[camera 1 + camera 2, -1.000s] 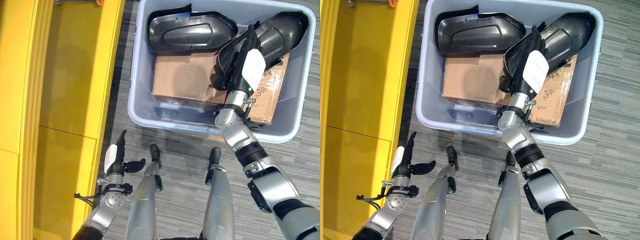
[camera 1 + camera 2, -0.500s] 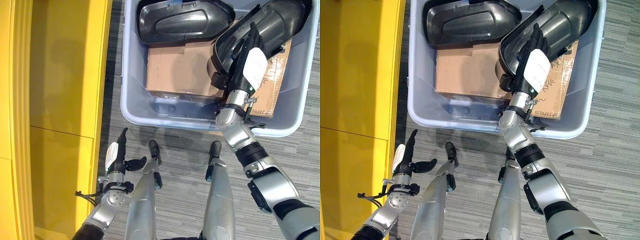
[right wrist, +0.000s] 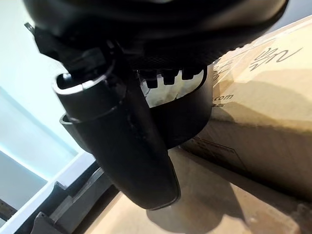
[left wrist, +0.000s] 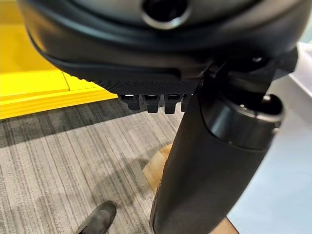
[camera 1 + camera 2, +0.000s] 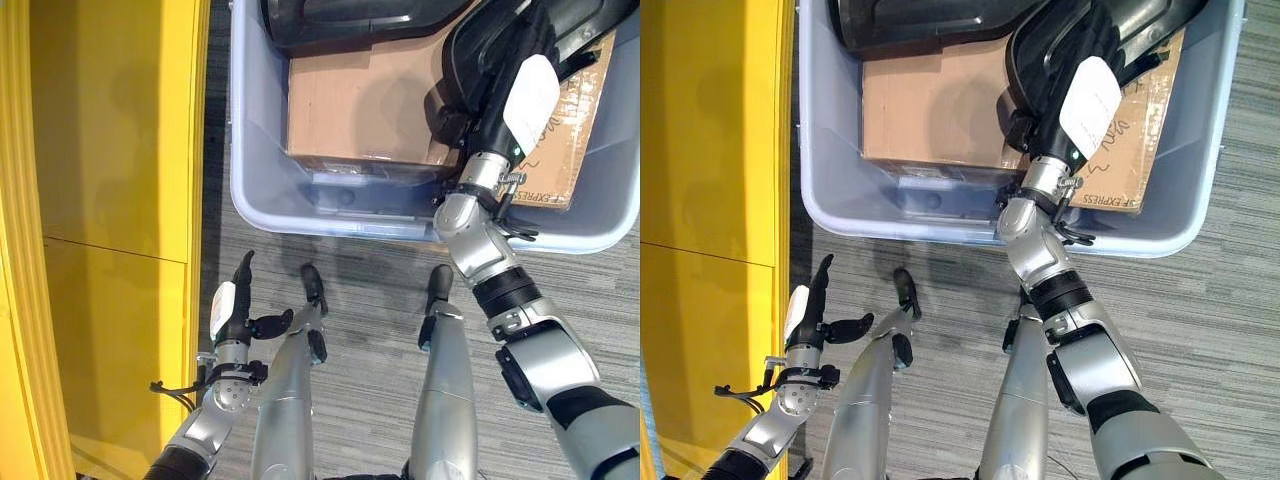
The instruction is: Move parts from the plastic box to the shelf.
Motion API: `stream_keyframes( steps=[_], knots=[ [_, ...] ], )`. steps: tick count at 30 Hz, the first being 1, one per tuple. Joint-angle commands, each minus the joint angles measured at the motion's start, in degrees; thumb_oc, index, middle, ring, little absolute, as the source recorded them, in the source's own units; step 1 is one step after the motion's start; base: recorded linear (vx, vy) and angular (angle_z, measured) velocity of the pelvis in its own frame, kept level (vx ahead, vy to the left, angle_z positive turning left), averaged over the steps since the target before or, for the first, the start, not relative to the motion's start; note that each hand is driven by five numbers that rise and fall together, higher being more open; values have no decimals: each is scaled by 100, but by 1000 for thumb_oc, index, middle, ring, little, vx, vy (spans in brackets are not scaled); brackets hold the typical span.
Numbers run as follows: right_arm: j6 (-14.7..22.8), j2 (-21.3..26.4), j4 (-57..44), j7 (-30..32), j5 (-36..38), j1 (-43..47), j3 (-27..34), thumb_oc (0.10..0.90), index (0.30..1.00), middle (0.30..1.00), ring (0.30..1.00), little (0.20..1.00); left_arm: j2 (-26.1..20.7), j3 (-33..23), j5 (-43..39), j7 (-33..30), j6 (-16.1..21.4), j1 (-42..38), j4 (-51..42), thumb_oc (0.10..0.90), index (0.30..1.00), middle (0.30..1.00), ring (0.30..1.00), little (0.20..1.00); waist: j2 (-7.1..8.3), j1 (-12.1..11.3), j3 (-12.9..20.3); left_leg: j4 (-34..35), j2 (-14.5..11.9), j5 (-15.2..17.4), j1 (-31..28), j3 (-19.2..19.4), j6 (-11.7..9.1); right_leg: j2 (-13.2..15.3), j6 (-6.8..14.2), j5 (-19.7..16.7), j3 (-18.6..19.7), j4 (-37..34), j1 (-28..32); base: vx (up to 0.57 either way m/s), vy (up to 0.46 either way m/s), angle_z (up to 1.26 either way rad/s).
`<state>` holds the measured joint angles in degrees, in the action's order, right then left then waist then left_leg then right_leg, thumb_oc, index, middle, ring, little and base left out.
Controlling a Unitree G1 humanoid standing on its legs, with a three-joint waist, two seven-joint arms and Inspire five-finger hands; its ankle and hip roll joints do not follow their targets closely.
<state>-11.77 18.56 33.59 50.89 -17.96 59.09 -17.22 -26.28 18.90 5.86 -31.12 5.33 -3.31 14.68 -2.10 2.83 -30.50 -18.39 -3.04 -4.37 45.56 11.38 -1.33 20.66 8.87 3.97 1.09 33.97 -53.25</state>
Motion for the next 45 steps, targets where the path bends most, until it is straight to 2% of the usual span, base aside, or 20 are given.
stream_keyframes(
  steps=[1, 19, 21, 22, 23, 37, 38, 39, 40, 41, 42, 43, 45],
  knots=[
    [273, 264, -218, 215, -108, 701, 30, 900, 1000, 1000, 1000, 1000, -374, -82, 73, -345, 292, 426, -742, 900, 1000, 1000, 1000, 1000, -204, -142, 71, -528, 144, 1338, -256, -15, 347, -200, 53, -535, 29, -340, -259, 67, -17, 7],
    [411, 76, -240, 252, 250, 901, 12, 900, 1000, 1000, 1000, 1000, -376, -105, 25, -478, 267, 562, -902, 900, 1000, 1000, 1000, 1000, -204, -212, 71, -822, 171, 1438, 242, -112, 404, -224, 10, -425, 51, -79, -666, 3, -1, 1],
    [397, 73, -183, 246, 272, 990, -43, 686, 701, 701, 701, 701, -388, -113, -1, -493, 266, 574, -940, 900, 1000, 1000, 1000, 1000, -199, -247, 71, -873, 179, 1447, 309, -129, 407, -209, -5, -414, 50, -43, -715, -14, 0, 4],
    [399, 72, -177, 247, 275, 995, -44, 471, 399, 399, 399, 399, -389, -116, -1, -492, 263, 575, -944, 900, 1000, 1000, 1000, 1000, -200, -246, 71, -876, 178, 1447, 313, -131, 407, -208, -5, -414, 49, -42, -717, -22, -8, 4],
    [379, 71, -98, 187, 296, 1020, -85, 400, 300, 300, 300, 300, -396, -132, -14, -494, 251, 572, -924, 900, 1000, 1000, 1000, 1000, -189, -262, 71, -900, 176, 1442, 345, -145, 400, -196, -13, -412, 34, -35, -725, -12, -9, 4],
    [499, -8, 102, 271, 542, 1248, -122, 400, 300, 300, 300, 300, -411, -204, -114, -482, 254, 545, -970, 900, 1000, 1000, 1000, 1000, -133, -340, 71, -787, 165, 1375, 144, -216, 380, -215, -38, -400, -60, -53, -518, -18, 1, 2],
    [503, 32, 126, 311, 533, 1361, -105, 400, 300, 300, 300, 300, -416, -227, -135, -475, 276, 455, -963, 900, 1000, 1000, 1000, 1000, -123, -341, 71, -723, 146, 1188, 259, -175, 400, -211, -93, -551, -120, -146, -602, -37, -5, 4],
    [502, 19, 142, 309, 537, 1319, -107, 400, 300, 300, 300, 300, -418, -205, -136, -470, 274, 493, -951, 900, 1000, 1000, 1000, 1000, -123, -356, 71, -747, 158, 1320, 133, -239, 365, -219, -43, -423, -81, -85, -494, -107, -29, 7],
    [492, 46, 190, 341, 524, 1396, -100, 400, 300, 300, 300, 300, -427, -226, -139, -464, 282, 425, -966, 900, 1000, 1000, 1000, 1000, -118, -353, 71, -698, 146, 1166, 229, -205, 387, -206, -88, -546, -143, -144, -563, 41, 5, 6],
    [491, 33, 206, 339, 528, 1353, -102, 400, 300, 300, 300, 300, -429, -204, -140, -460, 280, 465, -955, 900, 1000, 1000, 1000, 1000, -119, -367, 71, -723, 159, 1300, 100, -269, 353, -212, -37, -414, -105, -82, -451, -101, -32, 8],
    [479, 63, 278, 349, 522, 1406, -106, 400, 300, 300, 300, 300, -417, -219, -144, -446, 288, 406, -981, 900, 1000, 1000, 1000, 1000, -117, -366, 71, -665, 138, 1142, 196, -222, 371, -189, -86, -535, -171, -133, -529, 38, -2, 6],
    [479, 50, 295, 347, 527, 1364, -109, 400, 300, 300, 300, 300, -418, -198, -145, -442, 286, 445, -970, 900, 1000, 1000, 1000, 1000, -119, -378, 71, -689, 151, 1275, 67, -286, 337, -195, -35, -402, -133, -71, -418, -93, -30, 7],
    [464, 78, 350, 345, 515, 1392, -105, 400, 300, 300, 300, 300, -402, -217, -140, -438, 284, 390, -995, 900, 1000, 1000, 1000, 1000, -111, -380, 71, -619, 139, 1119, 152, -258, 366, -188, -92, -520, -208, -132, -491, -62, -25, 4]
  ],
)
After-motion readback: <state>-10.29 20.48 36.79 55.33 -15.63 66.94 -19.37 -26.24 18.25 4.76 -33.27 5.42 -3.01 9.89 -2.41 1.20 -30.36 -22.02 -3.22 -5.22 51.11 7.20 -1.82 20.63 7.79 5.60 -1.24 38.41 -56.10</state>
